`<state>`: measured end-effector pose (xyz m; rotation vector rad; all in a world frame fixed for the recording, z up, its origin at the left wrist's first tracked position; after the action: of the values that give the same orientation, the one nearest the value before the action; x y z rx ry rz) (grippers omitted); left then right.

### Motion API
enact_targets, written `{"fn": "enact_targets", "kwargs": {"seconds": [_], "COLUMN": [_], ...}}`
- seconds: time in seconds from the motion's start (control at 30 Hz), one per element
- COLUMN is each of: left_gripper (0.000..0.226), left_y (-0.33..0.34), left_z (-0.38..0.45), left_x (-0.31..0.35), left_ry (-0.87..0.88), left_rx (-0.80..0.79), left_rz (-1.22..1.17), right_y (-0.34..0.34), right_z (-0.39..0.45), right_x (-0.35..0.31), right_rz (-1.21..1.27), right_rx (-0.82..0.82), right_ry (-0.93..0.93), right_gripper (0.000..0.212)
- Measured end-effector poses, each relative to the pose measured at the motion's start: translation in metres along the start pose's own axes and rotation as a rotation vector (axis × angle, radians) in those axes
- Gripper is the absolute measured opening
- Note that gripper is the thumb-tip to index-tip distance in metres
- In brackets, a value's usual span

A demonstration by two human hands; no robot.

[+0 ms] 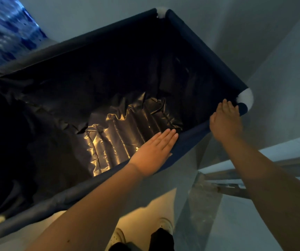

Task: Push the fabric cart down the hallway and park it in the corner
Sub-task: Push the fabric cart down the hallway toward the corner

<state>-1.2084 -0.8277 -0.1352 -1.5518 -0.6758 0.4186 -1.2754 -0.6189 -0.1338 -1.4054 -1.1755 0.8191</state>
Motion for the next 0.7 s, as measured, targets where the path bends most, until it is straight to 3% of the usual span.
{"fn": "enact_targets", "kwargs": {"seconds": [0.3, 0.7], "left_gripper": [0.065, 0.063], "left_y": [-0.01, -0.028], "left_z": [-0.053, -0.193], "left_x": [-0.071, -0.248], "left_ry": [0.02, -0.143], "left_rx": [0.021, 0.054], "left_rz": [0.002, -0.083], "right_y": [-0.003, -0.028], "right_z": [-0.038, -0.118], "right_x": [-0.051, -0.336], "right_rz": [0.006, 0.164], "right_rx": [-0.033, 0.162], "right_ry": [0.151, -0.116], "right_gripper": [0.052, 0.048]}}
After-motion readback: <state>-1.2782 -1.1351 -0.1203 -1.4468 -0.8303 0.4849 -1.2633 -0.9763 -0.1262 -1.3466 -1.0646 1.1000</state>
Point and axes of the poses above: each hand's wrist, its own z-axis towards the middle knuckle, its own y-axis out of the palm, x = y × z, the point moved 9 cm from there along z, towards the middle knuckle, and after that the axes turned 8 degrees about -z, right-handed, at the moved point
